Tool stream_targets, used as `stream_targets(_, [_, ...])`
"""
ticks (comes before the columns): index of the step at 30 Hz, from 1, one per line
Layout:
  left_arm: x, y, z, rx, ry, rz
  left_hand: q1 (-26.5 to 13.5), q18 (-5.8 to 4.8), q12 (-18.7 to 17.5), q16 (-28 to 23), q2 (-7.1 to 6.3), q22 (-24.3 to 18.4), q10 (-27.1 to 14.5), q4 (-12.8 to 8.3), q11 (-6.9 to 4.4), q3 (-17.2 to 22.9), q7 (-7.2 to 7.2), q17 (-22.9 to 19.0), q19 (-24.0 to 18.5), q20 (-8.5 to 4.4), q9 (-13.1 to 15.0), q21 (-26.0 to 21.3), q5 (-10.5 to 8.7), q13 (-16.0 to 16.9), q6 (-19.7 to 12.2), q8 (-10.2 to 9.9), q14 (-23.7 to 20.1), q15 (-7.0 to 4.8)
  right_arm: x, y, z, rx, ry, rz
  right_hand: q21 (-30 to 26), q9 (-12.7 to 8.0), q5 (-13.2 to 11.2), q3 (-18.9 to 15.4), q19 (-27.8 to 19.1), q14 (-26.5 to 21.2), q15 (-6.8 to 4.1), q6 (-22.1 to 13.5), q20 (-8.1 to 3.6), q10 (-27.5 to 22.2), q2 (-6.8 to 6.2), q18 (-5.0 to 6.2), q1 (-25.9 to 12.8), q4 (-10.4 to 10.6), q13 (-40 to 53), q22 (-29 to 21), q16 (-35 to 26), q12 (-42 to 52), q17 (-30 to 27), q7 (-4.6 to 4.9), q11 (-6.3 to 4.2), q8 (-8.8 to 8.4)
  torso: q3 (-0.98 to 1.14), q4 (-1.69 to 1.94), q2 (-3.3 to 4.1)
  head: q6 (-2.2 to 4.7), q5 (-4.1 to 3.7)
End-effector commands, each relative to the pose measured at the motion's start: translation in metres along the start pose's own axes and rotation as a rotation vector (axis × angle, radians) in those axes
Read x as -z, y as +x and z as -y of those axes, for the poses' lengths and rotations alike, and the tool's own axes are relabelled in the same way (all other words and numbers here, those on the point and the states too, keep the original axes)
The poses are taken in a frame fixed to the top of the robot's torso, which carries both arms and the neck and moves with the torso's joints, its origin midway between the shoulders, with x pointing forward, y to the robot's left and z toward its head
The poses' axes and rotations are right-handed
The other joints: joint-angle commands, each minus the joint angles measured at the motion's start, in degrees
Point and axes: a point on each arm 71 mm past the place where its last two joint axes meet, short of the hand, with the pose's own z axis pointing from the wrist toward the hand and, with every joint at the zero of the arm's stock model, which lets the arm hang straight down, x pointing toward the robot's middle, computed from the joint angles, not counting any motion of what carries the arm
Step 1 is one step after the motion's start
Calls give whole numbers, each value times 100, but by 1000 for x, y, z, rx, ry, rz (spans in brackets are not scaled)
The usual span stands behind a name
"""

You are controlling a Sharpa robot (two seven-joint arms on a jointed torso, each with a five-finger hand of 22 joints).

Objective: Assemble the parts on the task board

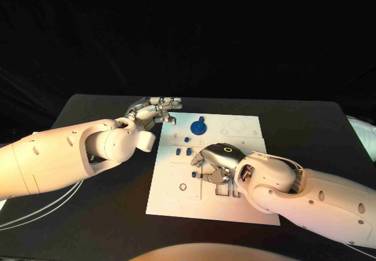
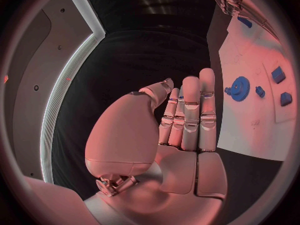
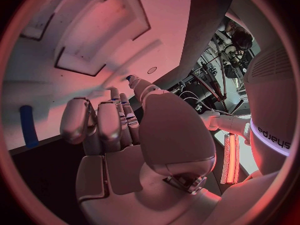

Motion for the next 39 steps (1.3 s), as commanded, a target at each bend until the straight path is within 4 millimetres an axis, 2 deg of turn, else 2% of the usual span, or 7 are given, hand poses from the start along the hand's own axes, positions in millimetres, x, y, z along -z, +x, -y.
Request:
stream_targets(1, [0,1,0,9,1,-14,50,63,23,17,21,-7,-38,-27,-15,-14,11,-7,31,3,-10,-36,-16,-9,-39,6,-30,12,10,-8,3,-19,23,54,-7,10,56,-40,27,25,-32,102,-33,152,58,61,99,-11,-10,25,36,92,27,-27,-53,47,1,-13,-5,27,-10])
stream_targets(9, [1,0,1,8,1,-13,51,63,25,17,23,-10,-48,-31,-12,-18,12,-12,30,4,-10,-39,-16,-10,-42,6,-34,14,37,-38,26,-5,99,97,65,-1,88,-86,115,88,-63,166,-76,288,41,36,92,-16,-24,129,119,193,107,-78,-103,25,-3,-27,-10,97,-86])
stream_targets(14, [2,-1,1,8,0,-12,51,63,25,17,23,-10,-48,-31,-12,-18,12,-12,30,4,-10,-39,-16,-10,-42,6,-34,14,52,-55,47,41,172,118,65,-33,35,-226,145,115,-111,59,-122,1,-44,32,69,-13,-49,134,122,42,87,-145,-141,-14,0,-38,-11,140,-140])
stream_targets(18, [2,-1,1,8,0,-13,51,63,25,17,23,-10,-48,-31,-12,-18,12,-12,30,4,-10,-39,-16,-10,-42,6,-34,14,59,-60,58,79,213,117,47,-41,-50,-381,150,124,-146,-25,-154,-209,-84,34,82,9,-45,118,113,-70,64,-198,-148,-15,4,-52,-15,164,-160])
stream_targets(25, [2,0,1,9,-1,-16,56,63,28,17,27,-12,-53,-35,-12,-18,11,-15,30,4,-9,-42,-15,-11,-41,8,-37,14,63,-60,71,129,256,83,30,-39,-169,-627,166,141,-207,-93,-218,-349,-94,32,182,100,-37,108,115,-120,55,-289,-164,-9,0,-29,-10,177,-202])
stream_targets(32, [2,0,0,10,-1,-17,56,63,28,17,27,-12,-53,-35,-12,-18,11,-15,30,4,-9,-42,-15,-11,-41,8,-37,14,58,-56,72,145,257,48,93,-21,-178,-700,241,180,-107,48,-144,6,34,7,311,157,-5,199,177,64,113,-336,-150,20,-3,-37,-6,178,-203])
stream_targets(39, [1,0,0,10,-2,-19,56,63,28,17,27,-12,-53,-35,-12,-18,11,-15,30,4,-9,-42,-15,-11,-41,8,-37,14,50,-51,68,138,234,37,132,-2,-144,-619,286,171,-153,351,-165,543,184,-2,350,213,-17,253,154,244,55,-289,-214,58,-3,-29,-7,169,-215])
